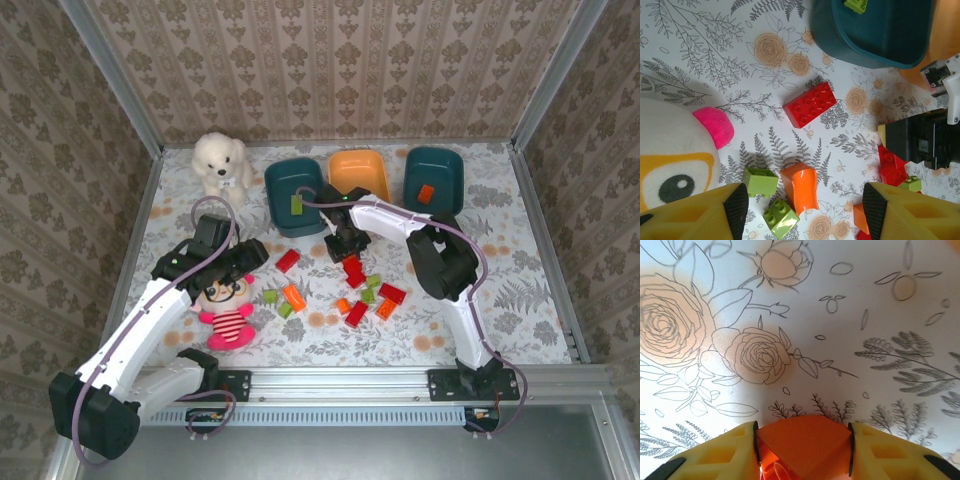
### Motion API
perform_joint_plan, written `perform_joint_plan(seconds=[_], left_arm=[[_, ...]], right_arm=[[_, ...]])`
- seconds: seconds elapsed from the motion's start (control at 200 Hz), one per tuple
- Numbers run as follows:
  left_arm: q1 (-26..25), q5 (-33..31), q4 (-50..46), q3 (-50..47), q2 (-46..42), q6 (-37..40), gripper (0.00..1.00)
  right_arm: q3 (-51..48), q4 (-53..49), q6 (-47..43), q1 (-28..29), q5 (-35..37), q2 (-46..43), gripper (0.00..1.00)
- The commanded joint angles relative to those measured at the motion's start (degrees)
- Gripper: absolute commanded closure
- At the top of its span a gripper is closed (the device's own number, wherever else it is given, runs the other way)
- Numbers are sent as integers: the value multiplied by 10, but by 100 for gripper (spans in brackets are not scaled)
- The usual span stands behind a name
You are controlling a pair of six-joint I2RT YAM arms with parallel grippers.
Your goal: Sort the legos into containers by color
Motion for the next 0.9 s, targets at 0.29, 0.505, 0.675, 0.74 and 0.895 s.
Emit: perform_joint_plan(seconds=[0.29,0.505,0.675,0.74,0.895], left_arm=[[-69,40,85,62,74,46,35],[-94,50,105,96,121,58,35],[-105,46,104,112,134,60,35],[-108,43,104,113,132,58,35],[-113,36,100,110,128,58,35]], right_arm=[[-35,-6,44,-152,60,-213,65],[5,6,95,-306,19,-142,65],[100,-37,105,-343,33,-37,65],[129,-57,108,-349,33,0,65],[169,-71,109,-353,28,52,60]])
